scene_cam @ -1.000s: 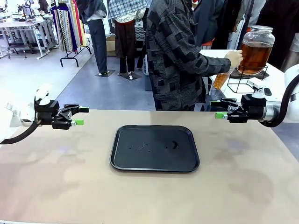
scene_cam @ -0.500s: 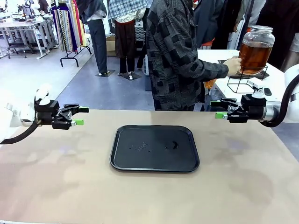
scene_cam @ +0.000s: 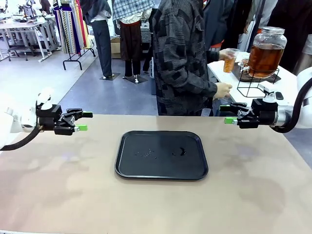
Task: Pour the drink into the iced cup.
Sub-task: Open the gripper to release the iced cup you were holding.
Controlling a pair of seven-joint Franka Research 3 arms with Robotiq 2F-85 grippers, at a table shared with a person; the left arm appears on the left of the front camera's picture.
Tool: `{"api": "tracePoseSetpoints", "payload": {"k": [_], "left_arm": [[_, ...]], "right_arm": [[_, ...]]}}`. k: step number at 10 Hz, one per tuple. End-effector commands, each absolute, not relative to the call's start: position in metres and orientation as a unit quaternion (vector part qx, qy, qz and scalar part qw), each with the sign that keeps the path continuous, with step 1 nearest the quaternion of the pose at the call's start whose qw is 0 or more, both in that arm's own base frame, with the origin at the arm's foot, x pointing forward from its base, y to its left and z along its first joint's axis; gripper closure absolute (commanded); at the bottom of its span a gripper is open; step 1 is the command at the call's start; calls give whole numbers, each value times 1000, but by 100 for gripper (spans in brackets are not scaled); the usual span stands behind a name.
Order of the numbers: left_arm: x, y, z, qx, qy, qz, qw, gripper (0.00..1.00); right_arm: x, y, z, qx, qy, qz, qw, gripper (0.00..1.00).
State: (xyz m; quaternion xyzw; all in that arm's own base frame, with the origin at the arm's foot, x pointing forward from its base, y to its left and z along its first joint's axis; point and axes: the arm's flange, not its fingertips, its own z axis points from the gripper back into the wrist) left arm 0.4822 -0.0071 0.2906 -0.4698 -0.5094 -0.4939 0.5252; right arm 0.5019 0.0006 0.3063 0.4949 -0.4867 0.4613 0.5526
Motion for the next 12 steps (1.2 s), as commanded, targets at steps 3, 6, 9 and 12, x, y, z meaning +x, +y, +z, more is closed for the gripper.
{"api": "tracePoseSetpoints", "payload": {"k": [3, 6, 9, 12], "left_arm": [[482, -7, 293, -471, -507, -492, 528, 0], [482, -7, 293, -471, -507, -492, 528, 0], [482, -7, 293, -471, -507, -492, 528, 0], [482, -7, 293, -471, -507, -492, 528, 0]], "right_arm": [[501, 1, 309, 497, -489, 462, 549, 0], [501, 1, 309, 497, -489, 462, 549, 0], [501, 1, 309, 497, -489, 462, 549, 0], [501, 1, 309, 497, -489, 462, 549, 0]]}}
